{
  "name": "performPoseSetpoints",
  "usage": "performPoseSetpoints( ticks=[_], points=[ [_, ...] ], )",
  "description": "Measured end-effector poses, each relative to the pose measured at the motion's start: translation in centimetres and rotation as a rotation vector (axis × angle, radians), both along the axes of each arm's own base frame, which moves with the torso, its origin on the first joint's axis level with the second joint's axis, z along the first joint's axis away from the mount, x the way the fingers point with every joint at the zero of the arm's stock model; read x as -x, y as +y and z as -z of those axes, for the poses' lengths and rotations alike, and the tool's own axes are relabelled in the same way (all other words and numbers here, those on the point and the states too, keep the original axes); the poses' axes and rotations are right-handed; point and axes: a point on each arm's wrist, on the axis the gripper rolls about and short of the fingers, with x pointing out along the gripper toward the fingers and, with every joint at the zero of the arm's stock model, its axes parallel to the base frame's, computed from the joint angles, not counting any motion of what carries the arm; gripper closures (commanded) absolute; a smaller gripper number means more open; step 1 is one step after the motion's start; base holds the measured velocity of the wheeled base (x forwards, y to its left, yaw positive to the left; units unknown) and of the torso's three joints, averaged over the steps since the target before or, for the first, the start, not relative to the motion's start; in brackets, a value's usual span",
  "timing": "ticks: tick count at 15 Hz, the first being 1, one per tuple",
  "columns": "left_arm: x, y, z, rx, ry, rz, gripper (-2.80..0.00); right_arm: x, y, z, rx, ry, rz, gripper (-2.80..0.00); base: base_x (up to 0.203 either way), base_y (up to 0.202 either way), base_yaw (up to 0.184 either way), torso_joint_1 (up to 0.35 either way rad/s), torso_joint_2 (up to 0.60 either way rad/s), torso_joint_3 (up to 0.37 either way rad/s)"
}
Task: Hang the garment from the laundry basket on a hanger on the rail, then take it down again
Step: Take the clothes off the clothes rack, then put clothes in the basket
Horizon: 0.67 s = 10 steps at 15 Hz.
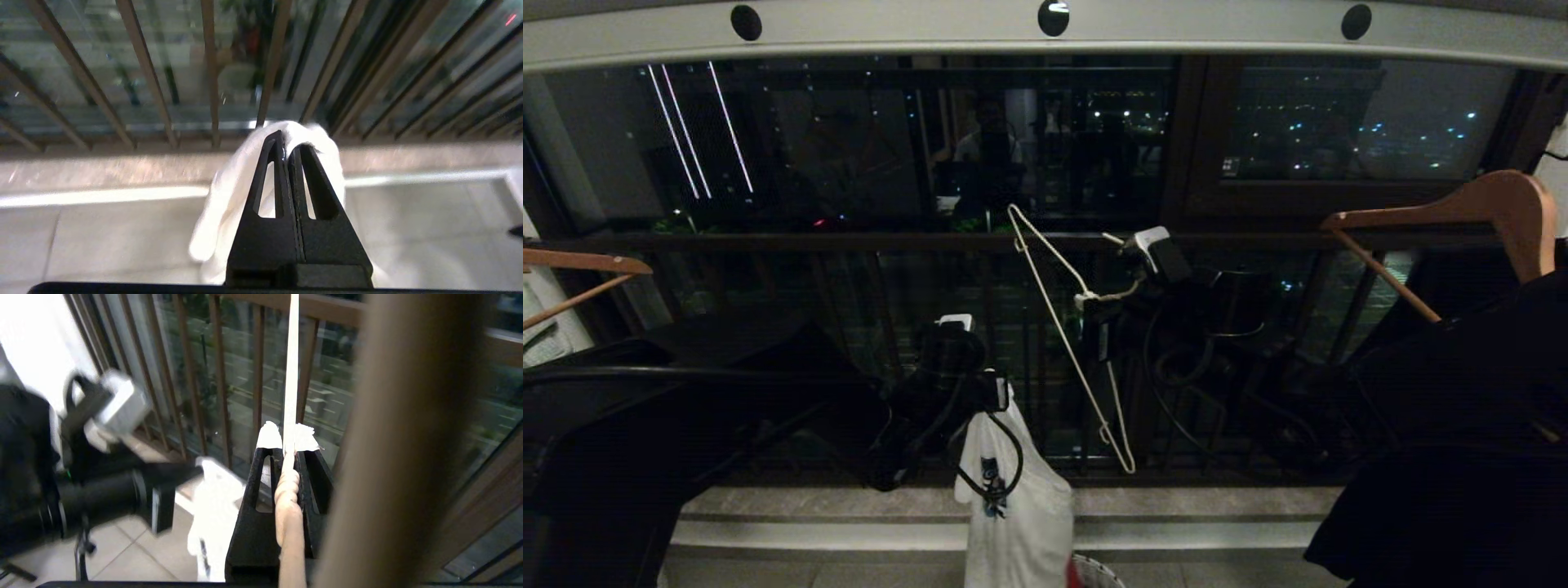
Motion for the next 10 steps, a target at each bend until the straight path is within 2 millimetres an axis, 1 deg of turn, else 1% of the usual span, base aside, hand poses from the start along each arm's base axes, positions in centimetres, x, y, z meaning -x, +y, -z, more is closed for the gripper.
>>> performPoseSetpoints(
  ticks=[3, 5, 7, 9, 10],
  points=[
    [0.3, -0.7, 1.4, -0.048, 0.03, 0.029, 0.0, -0.3, -0.3, -0.3, -0.003, -0.011, 0.029, 0.0, 0.0, 0.0, 0.0, 0.0, 0.0, 0.0],
    [0.8, -1.3, 2.4, -0.084, 0.052, 0.056, 0.0, -0.5, -0.7, -0.7, -0.005, -0.024, 0.051, 0.0, 0.0, 0.0, 0.0, 0.0, 0.0, 0.0],
    [1.5, -2.1, 2.9, -0.115, 0.063, 0.09, 0.0, -0.8, -1.3, -1.0, -0.001, -0.028, 0.067, 0.0, 0.0, 0.0, 0.0, 0.0, 0.0, 0.0],
    [2.2, -3.0, 3.5, -0.209, 0.077, 0.153, 0.0, -1.4, -2.2, -1.5, -0.005, -0.034, 0.094, 0.0, 0.0, 0.0, 0.0, 0.0, 0.0, 0.0],
    [2.5, -3.1, 3.8, -0.261, 0.098, 0.179, 0.0, -1.5, -2.7, -1.7, -0.004, -0.033, 0.105, 0.0, 0.0, 0.0, 0.0, 0.0, 0.0, 0.0]
  ],
)
